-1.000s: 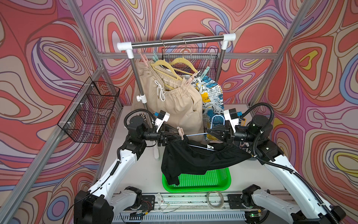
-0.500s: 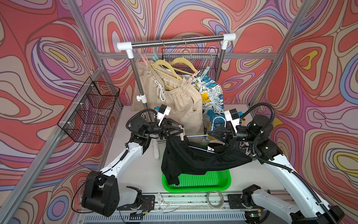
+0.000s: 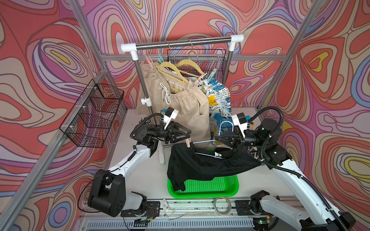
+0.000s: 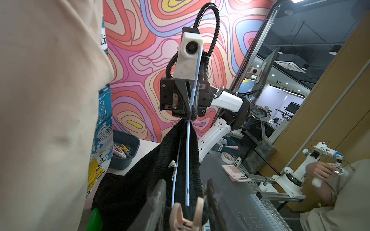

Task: Remove the clothespins securing shorts to the hanger
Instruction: Remove the clothespin from the hanger.

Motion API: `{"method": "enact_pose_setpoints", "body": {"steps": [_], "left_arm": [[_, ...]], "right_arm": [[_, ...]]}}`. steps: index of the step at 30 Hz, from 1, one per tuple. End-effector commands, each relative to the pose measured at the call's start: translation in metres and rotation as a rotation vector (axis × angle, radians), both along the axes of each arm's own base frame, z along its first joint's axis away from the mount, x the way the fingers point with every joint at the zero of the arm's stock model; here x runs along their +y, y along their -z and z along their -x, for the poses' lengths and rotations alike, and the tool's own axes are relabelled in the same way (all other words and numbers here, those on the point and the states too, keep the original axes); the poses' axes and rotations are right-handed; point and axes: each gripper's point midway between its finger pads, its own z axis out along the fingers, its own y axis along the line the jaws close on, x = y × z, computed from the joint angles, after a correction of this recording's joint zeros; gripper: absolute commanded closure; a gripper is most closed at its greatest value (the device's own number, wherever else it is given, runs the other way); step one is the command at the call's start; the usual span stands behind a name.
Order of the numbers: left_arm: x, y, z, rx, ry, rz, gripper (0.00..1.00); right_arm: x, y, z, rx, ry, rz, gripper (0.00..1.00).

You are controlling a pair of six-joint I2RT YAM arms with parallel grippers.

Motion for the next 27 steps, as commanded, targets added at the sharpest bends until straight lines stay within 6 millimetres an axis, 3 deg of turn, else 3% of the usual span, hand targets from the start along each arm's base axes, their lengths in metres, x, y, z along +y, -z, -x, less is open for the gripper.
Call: {"method": "enact_pose_setpoints", "body": {"steps": [1, 7, 16, 24, 27], "left_arm": [[0.0032, -0.0041, 0.0186, -0.063, 0.028, 0.007, 0.62], [0.0020, 0.0017, 0.0142, -0.030, 0.025, 0.001, 0.54], [0.0022, 0.0025, 0.0160, -0.037, 0.026, 0.002, 0.75], [0.0021, -0.0005, 0.0157, -0.040, 0.020, 0.010, 0.74], [0.0014, -0.0009, 0.0173, -0.041, 0.026, 0.009, 0.79]], "right_arm": [[-0.0035, -0.0127, 0.0081, -0.062, -0.013, -0.026, 1.00], [-0.0045, -0.0172, 0.0100, -0.073, -0.016, -0.035, 1.00], [-0.0055, -0.0161, 0.0106, -0.075, -0.011, -0.035, 1.00], [-0.0048, -0.0140, 0.0087, -0.069, -0.015, -0.031, 1.00], [-0.0048, -0.0138, 0.0072, -0.068, -0.012, -0.033, 1.00]]}}
